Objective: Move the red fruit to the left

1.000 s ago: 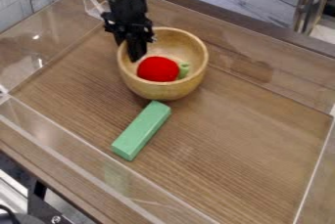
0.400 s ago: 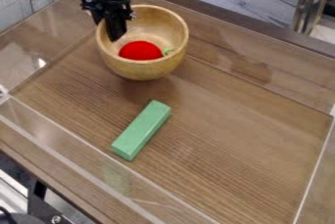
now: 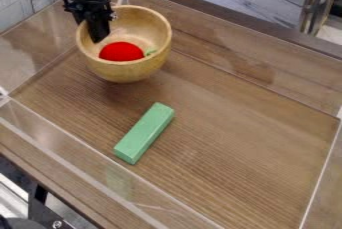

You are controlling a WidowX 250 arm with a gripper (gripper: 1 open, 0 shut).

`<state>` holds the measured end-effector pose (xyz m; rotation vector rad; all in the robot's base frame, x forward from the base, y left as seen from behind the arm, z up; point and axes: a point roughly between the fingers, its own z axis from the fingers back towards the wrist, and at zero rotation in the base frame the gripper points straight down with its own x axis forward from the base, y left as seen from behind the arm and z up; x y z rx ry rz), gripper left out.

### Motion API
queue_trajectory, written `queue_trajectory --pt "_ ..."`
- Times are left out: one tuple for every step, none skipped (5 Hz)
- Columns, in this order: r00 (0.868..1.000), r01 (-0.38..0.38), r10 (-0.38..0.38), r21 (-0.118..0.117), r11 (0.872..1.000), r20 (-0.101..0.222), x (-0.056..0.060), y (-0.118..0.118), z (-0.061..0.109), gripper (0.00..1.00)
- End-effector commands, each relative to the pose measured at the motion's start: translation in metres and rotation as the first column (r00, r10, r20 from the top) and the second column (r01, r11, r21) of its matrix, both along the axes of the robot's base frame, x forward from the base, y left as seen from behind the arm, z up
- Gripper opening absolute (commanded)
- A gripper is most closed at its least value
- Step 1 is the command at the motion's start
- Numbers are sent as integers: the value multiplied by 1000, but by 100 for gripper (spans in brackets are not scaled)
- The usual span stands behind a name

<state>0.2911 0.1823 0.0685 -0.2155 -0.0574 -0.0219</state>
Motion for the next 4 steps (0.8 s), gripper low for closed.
queue_trajectory --pt "997 14 -17 42 999 69 -5 7 34 0" --pt "998 -24 22 29 999 63 -14 8 28 0" --pt "996 -66 65 18 998 54 -16 11 22 0" --pt "994 -100 99 8 995 48 -18 12 18 0"
